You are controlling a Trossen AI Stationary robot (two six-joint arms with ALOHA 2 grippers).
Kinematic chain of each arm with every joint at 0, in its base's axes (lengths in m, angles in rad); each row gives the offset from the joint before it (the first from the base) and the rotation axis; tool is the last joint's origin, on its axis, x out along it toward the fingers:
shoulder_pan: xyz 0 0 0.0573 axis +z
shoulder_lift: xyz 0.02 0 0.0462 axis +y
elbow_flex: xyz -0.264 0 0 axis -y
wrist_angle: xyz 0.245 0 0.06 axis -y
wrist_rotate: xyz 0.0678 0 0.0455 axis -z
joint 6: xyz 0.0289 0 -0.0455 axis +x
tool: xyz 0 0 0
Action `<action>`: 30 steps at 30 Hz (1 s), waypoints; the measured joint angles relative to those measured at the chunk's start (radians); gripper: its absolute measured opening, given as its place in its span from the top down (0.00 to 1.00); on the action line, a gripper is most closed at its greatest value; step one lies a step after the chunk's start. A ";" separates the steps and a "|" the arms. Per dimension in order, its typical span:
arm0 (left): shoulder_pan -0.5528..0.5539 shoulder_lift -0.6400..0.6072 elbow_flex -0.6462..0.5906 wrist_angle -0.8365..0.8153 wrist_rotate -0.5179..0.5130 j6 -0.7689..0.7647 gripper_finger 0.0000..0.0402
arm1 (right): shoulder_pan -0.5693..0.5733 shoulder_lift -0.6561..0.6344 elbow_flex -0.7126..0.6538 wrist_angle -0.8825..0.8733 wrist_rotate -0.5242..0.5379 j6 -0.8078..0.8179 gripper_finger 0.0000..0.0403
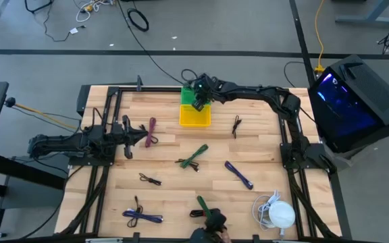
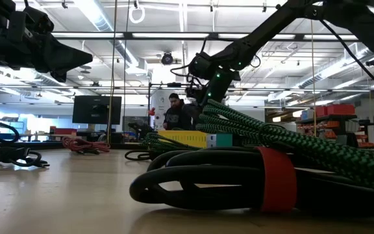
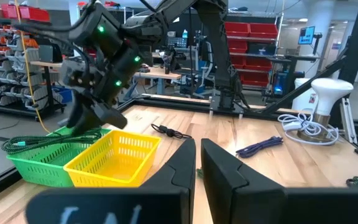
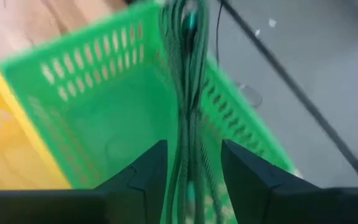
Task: Pick & Place USB Port
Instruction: Adjust the baskets
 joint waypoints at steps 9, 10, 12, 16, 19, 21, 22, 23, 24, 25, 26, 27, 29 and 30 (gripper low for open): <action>0.000 0.000 0.000 -0.001 0.003 0.000 0.93 | 0.003 -0.001 0.001 -0.013 -0.043 -0.028 0.68; 0.000 0.000 0.000 -0.001 0.003 0.001 0.93 | 0.003 -0.001 0.001 -0.013 -0.066 -0.026 0.69; 0.000 0.000 0.000 -0.001 0.003 0.001 0.93 | 0.000 -0.001 0.001 -0.005 -0.148 -0.026 0.70; 0.000 0.000 0.000 -0.001 0.003 0.000 0.93 | -0.001 -0.001 0.001 -0.005 -0.093 -0.014 0.79; 0.000 0.000 0.000 -0.001 0.003 0.000 0.93 | -0.002 -0.001 0.001 -0.007 -0.090 -0.024 0.90; 0.000 0.000 0.000 -0.001 0.004 0.000 0.93 | -0.002 -0.001 0.001 -0.013 -0.093 -0.021 0.95; 0.000 0.000 0.000 -0.001 0.003 0.000 0.93 | -0.002 -0.001 0.001 -0.026 -0.094 -0.019 0.97; 0.000 0.000 0.000 -0.001 0.004 0.000 0.93 | -0.002 -0.001 0.001 -0.041 -0.096 -0.009 0.98; 0.000 0.000 0.000 -0.001 0.004 0.001 0.93 | -0.002 -0.001 0.001 -0.056 -0.102 -0.004 0.98; 0.000 0.000 0.000 -0.001 0.004 0.000 0.93 | -0.002 -0.001 0.001 -0.069 -0.108 -0.004 0.98; 0.000 0.000 0.000 -0.001 0.004 0.000 0.93 | -0.002 -0.001 0.001 -0.082 -0.108 -0.016 0.98; 0.000 0.000 0.000 -0.001 0.004 0.000 0.93 | -0.002 -0.001 0.001 -0.089 -0.096 -0.020 0.98; 0.000 0.000 0.000 -0.001 0.004 0.001 0.93 | -0.002 -0.001 0.001 -0.080 -0.067 -0.020 0.99; 0.000 0.000 0.000 -0.001 0.004 0.001 0.93 | -0.002 -0.001 0.001 -0.066 -0.068 -0.022 0.99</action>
